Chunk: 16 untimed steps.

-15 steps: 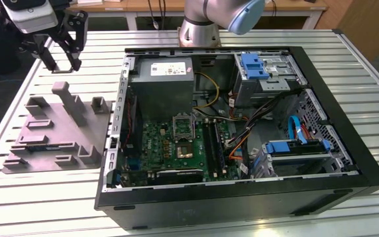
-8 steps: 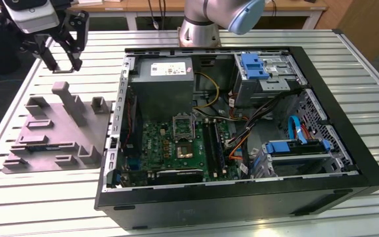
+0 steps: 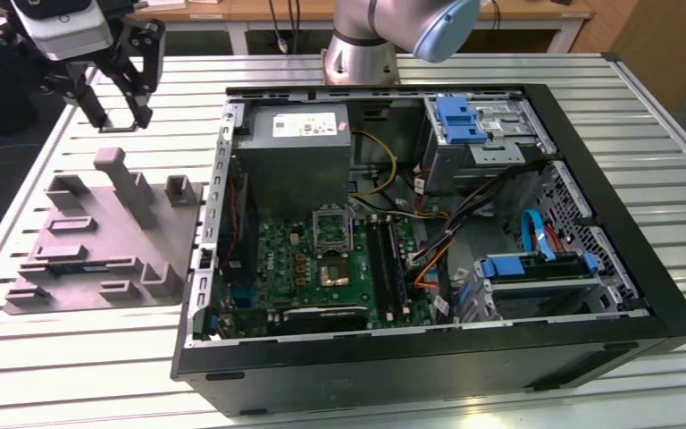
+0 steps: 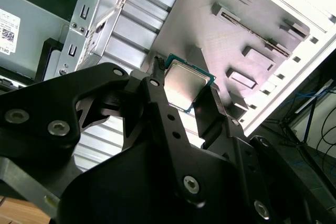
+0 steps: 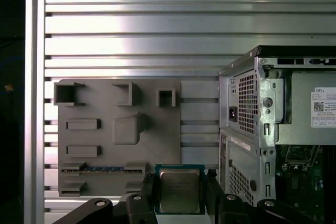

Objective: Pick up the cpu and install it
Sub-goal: 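Pick up the cpu and move it towards the insertion slot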

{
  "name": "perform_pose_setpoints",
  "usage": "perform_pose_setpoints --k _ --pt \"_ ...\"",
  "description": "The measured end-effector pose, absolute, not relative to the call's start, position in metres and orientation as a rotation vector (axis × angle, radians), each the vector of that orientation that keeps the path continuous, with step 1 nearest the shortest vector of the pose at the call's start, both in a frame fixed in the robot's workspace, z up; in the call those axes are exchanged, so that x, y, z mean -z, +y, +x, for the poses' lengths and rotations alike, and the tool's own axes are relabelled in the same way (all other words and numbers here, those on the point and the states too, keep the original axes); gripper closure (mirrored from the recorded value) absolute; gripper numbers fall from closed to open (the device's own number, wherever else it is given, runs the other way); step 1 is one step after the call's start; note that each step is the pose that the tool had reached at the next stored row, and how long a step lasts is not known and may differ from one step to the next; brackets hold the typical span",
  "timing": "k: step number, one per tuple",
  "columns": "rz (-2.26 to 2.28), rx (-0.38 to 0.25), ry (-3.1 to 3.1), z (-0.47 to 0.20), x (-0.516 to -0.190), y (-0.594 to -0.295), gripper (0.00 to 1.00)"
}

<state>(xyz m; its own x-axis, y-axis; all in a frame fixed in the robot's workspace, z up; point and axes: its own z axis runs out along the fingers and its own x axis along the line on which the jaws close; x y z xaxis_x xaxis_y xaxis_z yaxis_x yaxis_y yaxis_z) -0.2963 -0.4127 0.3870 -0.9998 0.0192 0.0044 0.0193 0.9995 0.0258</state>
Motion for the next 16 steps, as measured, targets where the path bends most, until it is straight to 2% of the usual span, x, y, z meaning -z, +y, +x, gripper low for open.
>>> perform_pose_setpoints --k 16 --pt "-0.03 0.041 -3.137 -0.2925 -0.387 -0.4127 0.53"
